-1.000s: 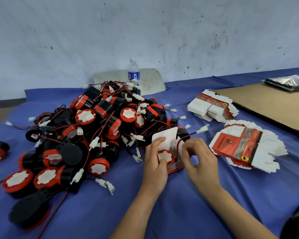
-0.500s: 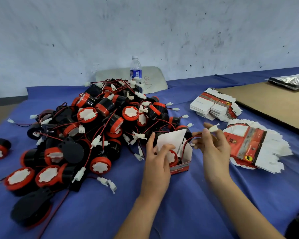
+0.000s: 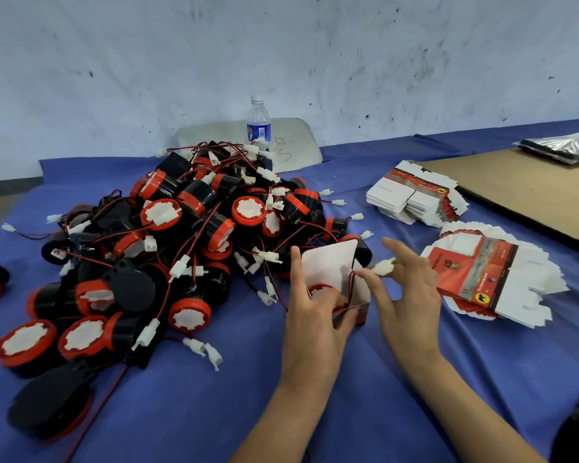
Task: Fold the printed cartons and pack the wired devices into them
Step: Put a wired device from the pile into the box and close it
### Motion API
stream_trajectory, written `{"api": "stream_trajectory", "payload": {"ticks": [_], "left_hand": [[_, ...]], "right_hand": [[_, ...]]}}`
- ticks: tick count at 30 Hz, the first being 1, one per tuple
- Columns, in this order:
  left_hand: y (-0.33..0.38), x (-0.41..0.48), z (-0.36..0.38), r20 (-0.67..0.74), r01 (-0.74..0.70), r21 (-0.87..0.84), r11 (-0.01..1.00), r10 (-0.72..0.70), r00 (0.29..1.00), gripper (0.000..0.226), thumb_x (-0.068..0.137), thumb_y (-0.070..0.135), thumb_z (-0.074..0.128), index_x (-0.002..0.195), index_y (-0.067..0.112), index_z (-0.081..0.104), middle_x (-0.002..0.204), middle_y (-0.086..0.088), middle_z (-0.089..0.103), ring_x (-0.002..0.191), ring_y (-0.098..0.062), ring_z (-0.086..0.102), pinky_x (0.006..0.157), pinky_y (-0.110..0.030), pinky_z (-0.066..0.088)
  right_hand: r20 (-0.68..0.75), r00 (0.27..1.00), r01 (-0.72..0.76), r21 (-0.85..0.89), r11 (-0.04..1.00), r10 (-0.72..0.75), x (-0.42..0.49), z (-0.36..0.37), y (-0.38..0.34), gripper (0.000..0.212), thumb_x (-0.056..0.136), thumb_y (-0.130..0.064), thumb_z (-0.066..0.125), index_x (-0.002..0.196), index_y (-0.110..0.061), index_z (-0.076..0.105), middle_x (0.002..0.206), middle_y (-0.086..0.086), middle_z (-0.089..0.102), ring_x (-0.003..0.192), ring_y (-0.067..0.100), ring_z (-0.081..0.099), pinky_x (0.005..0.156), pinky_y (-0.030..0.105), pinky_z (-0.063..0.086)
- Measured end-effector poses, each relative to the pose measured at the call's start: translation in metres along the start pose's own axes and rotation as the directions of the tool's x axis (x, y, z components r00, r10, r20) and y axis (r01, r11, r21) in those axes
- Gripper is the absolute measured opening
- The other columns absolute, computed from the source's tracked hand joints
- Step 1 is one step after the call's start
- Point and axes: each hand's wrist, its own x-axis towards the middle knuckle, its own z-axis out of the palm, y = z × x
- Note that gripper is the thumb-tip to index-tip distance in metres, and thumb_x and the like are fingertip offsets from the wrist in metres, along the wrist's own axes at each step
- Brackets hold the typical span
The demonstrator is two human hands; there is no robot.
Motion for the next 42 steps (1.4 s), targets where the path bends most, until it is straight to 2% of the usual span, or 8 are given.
{"api": "stream_trajectory", "payload": {"ticks": [3, 9, 15, 20, 25, 28, 36, 42], "left_hand": [[-0.002, 0.0, 0.001, 0.02, 0.032, 0.009, 0.999, -0.032, 0.999, 0.018, 0.084, 0.031, 0.074, 0.082, 0.017, 0.063, 0.154, 0.019, -0.021, 0.101, -0.018, 0.064, 0.07, -0.022, 0.048], [-0.006, 0.0, 0.004, 0.024, 0.038, -0.006, 0.999, -0.038, 0.999, 0.017, 0.084, 0.033, 0.073, 0.084, 0.02, 0.062, 0.155, 0.019, -0.019, 0.102, -0.017, 0.065, 0.073, -0.024, 0.051], [-0.009, -0.001, 0.009, -0.013, 0.012, -0.001, 1.0, -0.012, 1.0, 0.014, 0.084, 0.03, 0.072, 0.091, 0.022, 0.063, 0.155, 0.016, -0.012, 0.115, -0.022, 0.06, 0.07, -0.023, 0.046], [-0.01, -0.002, 0.01, -0.018, 0.0, 0.026, 1.0, 0.0, 1.0, 0.015, 0.085, 0.028, 0.072, 0.094, 0.02, 0.064, 0.155, 0.015, -0.012, 0.123, -0.024, 0.055, 0.074, -0.029, 0.051], [-0.01, -0.003, 0.009, -0.012, 0.002, 0.03, 1.0, -0.001, 1.0, 0.015, 0.086, 0.029, 0.07, 0.098, 0.022, 0.064, 0.159, 0.01, -0.008, 0.126, -0.023, 0.052, 0.073, -0.027, 0.049], [-0.009, -0.003, 0.007, -0.002, 0.002, 0.036, 0.999, -0.002, 1.0, 0.016, 0.088, 0.029, 0.067, 0.101, 0.022, 0.063, 0.161, 0.005, -0.007, 0.121, -0.025, 0.055, 0.072, -0.031, 0.053], [-0.007, -0.004, 0.003, 0.045, 0.017, 0.076, 0.997, -0.02, 0.999, 0.021, 0.09, 0.027, 0.061, 0.111, 0.028, 0.057, 0.161, 0.002, -0.009, 0.118, -0.023, 0.055, 0.069, -0.035, 0.054], [-0.009, -0.003, 0.002, 0.055, -0.021, 0.097, 0.995, 0.016, 0.998, 0.027, 0.091, 0.033, 0.058, 0.118, 0.029, 0.057, 0.162, 0.004, -0.009, 0.127, -0.021, 0.048, 0.072, -0.031, 0.052]], "right_hand": [[-0.076, 0.997, 0.021, 0.071, 0.997, -0.016, -0.004, 0.0, -0.007, 0.038, 0.086, -0.04, 0.066, 0.118, -0.037, 0.046, 0.093, -0.024, 0.05, 0.093, 0.025, 0.055, 0.083, 0.037, 0.045], [-0.006, 0.974, 0.221, -0.157, 0.963, -0.225, -0.007, 0.006, -0.003, 0.034, 0.09, -0.028, 0.052, 0.121, -0.02, 0.063, 0.085, 0.0, 0.053, 0.082, 0.02, 0.051, 0.08, 0.029, 0.041], [0.157, 0.891, 0.444, -0.499, 0.744, -0.427, -0.007, 0.012, 0.002, 0.033, 0.091, -0.024, 0.05, 0.113, -0.012, 0.072, 0.081, -0.005, 0.072, 0.095, 0.023, 0.053, 0.087, 0.038, 0.037], [0.199, 0.921, 0.386, -0.576, 0.72, -0.335, -0.012, 0.012, 0.0, 0.036, 0.088, -0.023, 0.045, 0.11, -0.012, 0.071, 0.082, -0.002, 0.071, 0.083, 0.03, 0.065, 0.087, 0.039, 0.036], [0.102, 0.94, 0.326, -0.551, 0.768, -0.326, -0.011, 0.013, -0.003, 0.018, 0.086, -0.018, 0.057, 0.071, -0.008, 0.061, 0.052, 0.0, 0.057, 0.067, 0.029, 0.061, 0.085, 0.035, 0.033], [0.081, 0.929, 0.344, -0.551, 0.76, -0.361, -0.011, 0.013, -0.001, 0.027, 0.087, -0.019, 0.054, 0.063, -0.01, 0.061, 0.051, 0.0, 0.056, 0.065, 0.029, 0.058, 0.084, 0.037, 0.035], [0.141, 0.934, 0.356, -0.37, 0.858, -0.327, -0.01, 0.008, 0.002, 0.008, 0.076, -0.016, 0.069, 0.078, -0.015, 0.076, 0.073, -0.001, 0.063, 0.071, 0.025, 0.053, 0.074, 0.033, 0.038], [0.218, 0.95, 0.279, -0.276, 0.92, -0.223, -0.012, 0.003, -0.005, 0.019, 0.073, -0.011, 0.065, 0.088, -0.014, 0.077, 0.119, 0.009, 0.061, 0.088, 0.03, 0.058, 0.074, 0.042, 0.049]]}}
